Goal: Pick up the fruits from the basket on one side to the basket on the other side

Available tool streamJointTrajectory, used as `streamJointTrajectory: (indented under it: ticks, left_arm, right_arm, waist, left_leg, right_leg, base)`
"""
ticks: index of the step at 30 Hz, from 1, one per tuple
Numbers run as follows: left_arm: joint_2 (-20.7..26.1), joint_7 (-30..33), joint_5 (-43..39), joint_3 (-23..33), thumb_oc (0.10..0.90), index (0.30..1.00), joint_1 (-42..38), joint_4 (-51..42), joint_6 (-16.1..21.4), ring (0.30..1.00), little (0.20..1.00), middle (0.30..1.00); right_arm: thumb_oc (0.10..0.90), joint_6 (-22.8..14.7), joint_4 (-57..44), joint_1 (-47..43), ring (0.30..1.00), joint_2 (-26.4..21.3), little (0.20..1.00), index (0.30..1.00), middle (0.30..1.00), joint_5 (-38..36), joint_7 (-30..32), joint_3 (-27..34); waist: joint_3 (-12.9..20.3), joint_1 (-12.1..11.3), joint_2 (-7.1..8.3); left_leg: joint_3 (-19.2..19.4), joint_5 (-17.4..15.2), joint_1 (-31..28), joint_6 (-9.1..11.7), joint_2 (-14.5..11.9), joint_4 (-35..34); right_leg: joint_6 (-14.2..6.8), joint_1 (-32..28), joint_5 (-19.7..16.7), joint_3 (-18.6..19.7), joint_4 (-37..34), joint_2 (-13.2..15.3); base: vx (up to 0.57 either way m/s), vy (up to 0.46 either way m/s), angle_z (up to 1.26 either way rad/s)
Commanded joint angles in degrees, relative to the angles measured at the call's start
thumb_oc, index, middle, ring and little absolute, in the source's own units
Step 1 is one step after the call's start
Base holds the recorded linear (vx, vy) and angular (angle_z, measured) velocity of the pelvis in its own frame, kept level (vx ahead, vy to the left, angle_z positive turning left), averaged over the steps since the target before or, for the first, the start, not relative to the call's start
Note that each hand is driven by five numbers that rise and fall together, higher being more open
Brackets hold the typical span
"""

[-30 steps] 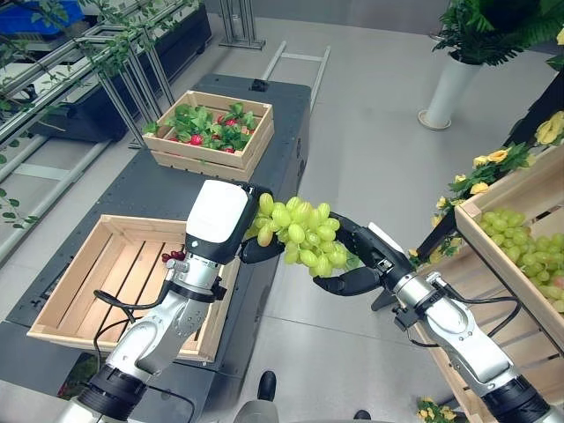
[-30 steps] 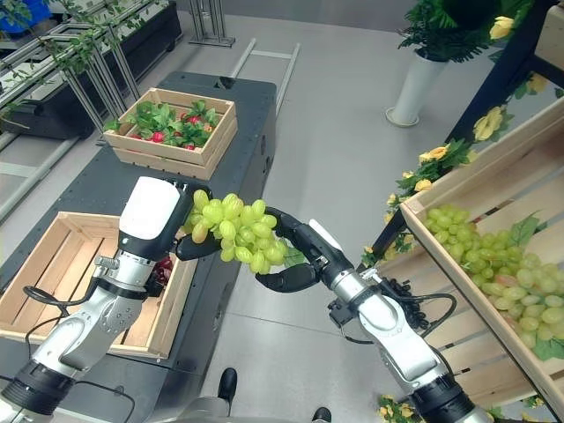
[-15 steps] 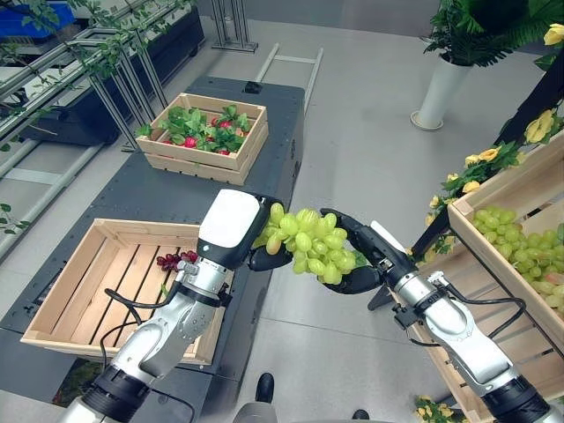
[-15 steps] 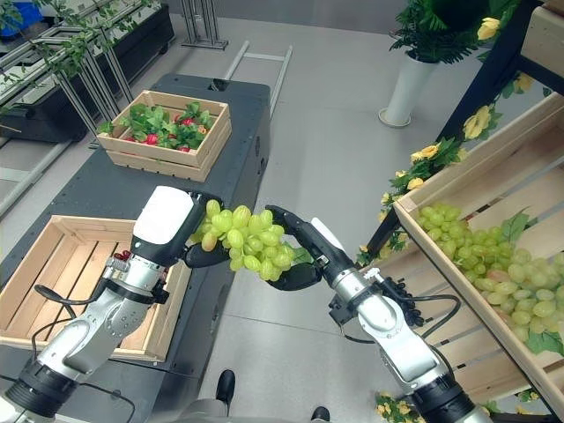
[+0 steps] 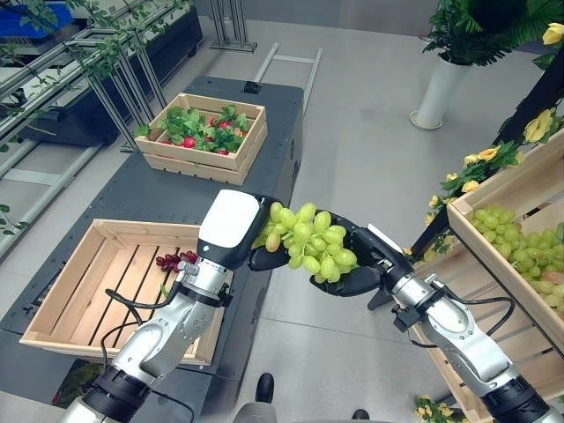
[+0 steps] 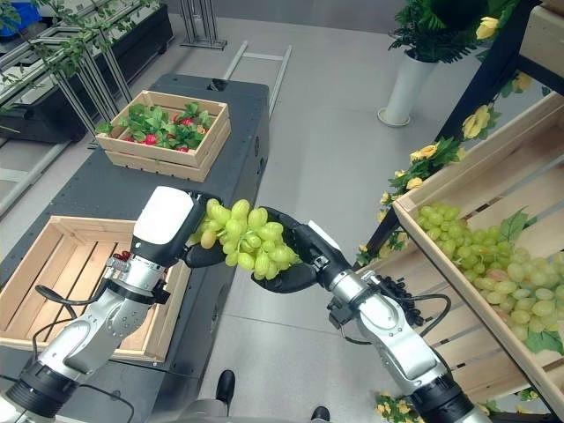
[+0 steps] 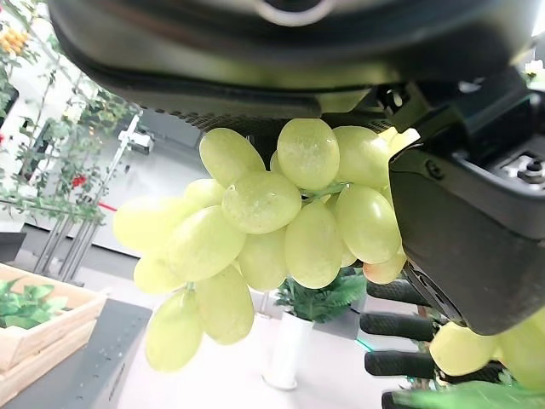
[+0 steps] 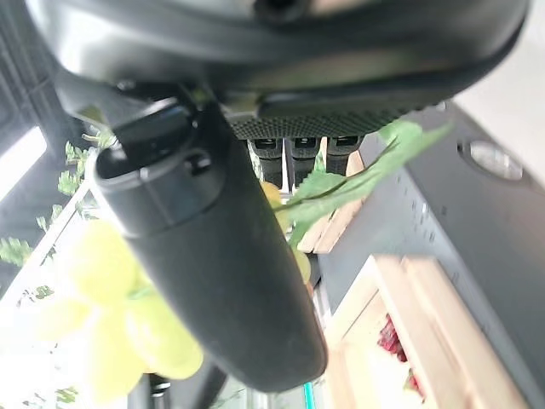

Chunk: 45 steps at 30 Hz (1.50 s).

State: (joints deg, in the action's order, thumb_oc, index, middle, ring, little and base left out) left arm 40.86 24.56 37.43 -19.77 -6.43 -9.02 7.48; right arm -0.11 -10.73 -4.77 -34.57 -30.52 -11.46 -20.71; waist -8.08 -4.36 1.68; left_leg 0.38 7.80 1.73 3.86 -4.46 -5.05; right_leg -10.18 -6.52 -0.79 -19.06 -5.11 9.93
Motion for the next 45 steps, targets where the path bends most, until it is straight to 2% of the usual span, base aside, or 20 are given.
streamJointTrajectory:
  ticks: [1,6,10,18,27,29,30,31,45]
  left_arm:
    - [-1.57,7.22,-0.01,3.61,0.400,0.300,-7.73,1.02,0.56,0.300,0.300,0.300]
    - [-2.09,6.94,1.28,4.06,0.400,0.300,-7.87,0.62,-0.38,0.300,0.300,0.300]
    - [-2.95,5.86,2.42,3.17,0.400,0.300,-8.17,1.31,0.31,0.300,0.300,0.300]
    - [-3.32,4.44,3.42,-0.25,0.400,0.300,-8.09,2.31,1.32,0.300,0.300,0.300]
    - [-2.63,4.98,4.13,-1.81,0.400,0.300,-7.47,3.41,3.12,0.300,0.300,0.300]
    - [-2.47,4.92,4.17,-1.77,0.400,0.300,-7.39,3.28,3.61,0.300,0.300,0.300]
    - [-2.47,4.80,4.14,-1.75,0.400,0.300,-7.37,3.22,3.82,0.300,0.300,0.300]
    - [-2.45,4.58,4.14,-1.79,0.400,0.300,-7.38,3.19,3.99,0.300,0.300,0.300]
    - [-2.40,3.50,3.64,-2.53,0.400,0.300,-6.83,2.89,5.02,0.300,0.300,0.300]
  right_arm:
    - [0.800,-3.76,-7.90,-5.30,0.900,2.73,0.900,0.900,0.900,-8.40,-5.33,0.49]
    - [0.800,-3.34,-8.42,-5.08,0.900,4.16,0.900,0.900,0.900,-9.62,-7.10,0.20]
    - [0.800,-3.62,-9.02,-5.23,0.900,5.76,0.900,0.900,0.900,-10.15,-7.72,0.25]
    - [0.800,-5.15,-9.36,-5.31,0.900,8.68,0.900,0.900,0.900,-10.05,-4.34,-0.20]
    - [0.800,-5.39,-8.74,-4.62,0.900,9.58,0.900,0.900,0.900,-9.17,-2.48,-0.15]
    - [0.670,-5.44,-8.66,-4.59,0.705,9.47,0.705,0.705,0.705,-9.43,-2.01,-0.04]
    - [0.510,-5.57,-8.60,-4.60,0.465,9.45,0.465,0.465,0.465,-9.43,-1.75,0.02]
    - [0.400,-5.53,-8.64,-4.58,0.300,9.48,0.300,0.300,0.300,-9.66,-1.15,0.14]
    - [0.400,-6.23,-8.67,-3.88,0.300,10.33,0.300,0.300,0.300,-8.95,1.96,0.47]
  waist:
    - [7.29,-0.20,0.65]
    - [7.52,-0.20,0.64]
    - [7.64,0.03,0.66]
    - [7.57,0.40,0.33]
    - [7.31,0.54,0.13]
    - [7.22,0.50,0.11]
    - [7.21,0.48,0.09]
    - [7.21,0.50,0.07]
    - [6.96,0.85,-0.06]
  left_leg:
    - [1.04,-7.25,-3.36,0.59,0.90,0.05]
    - [0.87,-7.25,-3.45,0.51,0.83,0.05]
    - [0.99,-7.27,-3.47,0.41,0.77,0.05]
    - [1.20,-7.32,-3.41,0.25,0.68,0.05]
    - [1.69,-7.37,-3.45,0.08,0.61,0.05]
    - [1.66,-7.38,-3.42,0.07,0.61,0.05]
    - [1.63,-7.36,-3.37,0.08,0.62,0.05]
    - [1.63,-7.36,-3.33,0.09,0.63,0.05]
    - [2.09,-7.46,-3.58,-0.12,0.55,0.05]
  right_leg:
    - [1.87,1.58,-0.27,1.02,1.54,-0.94]
    - [1.99,1.54,-0.13,0.97,1.70,-0.98]
    - [2.14,1.60,-0.05,1.27,1.70,-1.13]
    - [2.16,1.77,0.13,1.81,1.67,-1.25]
    - [2.09,1.92,0.17,1.98,1.78,-1.18]
    - [2.10,1.90,0.14,1.97,1.71,-1.16]
    - [2.09,1.91,0.11,1.94,1.68,-1.14]
    - [2.07,1.91,0.07,1.94,1.60,-1.14]
    - [2.02,2.14,0.11,2.33,1.85,-1.15]
  base:
    - [0.00,0.000,0.00]
    - [0.00,0.000,0.00]
    - [0.00,0.000,0.00]
    - [0.00,0.004,-0.07]
    - [0.00,0.001,-0.01]
    - [0.00,0.000,0.00]
    - [0.00,0.000,0.00]
    - [0.00,0.000,0.00]
    - [0.00,0.000,0.00]
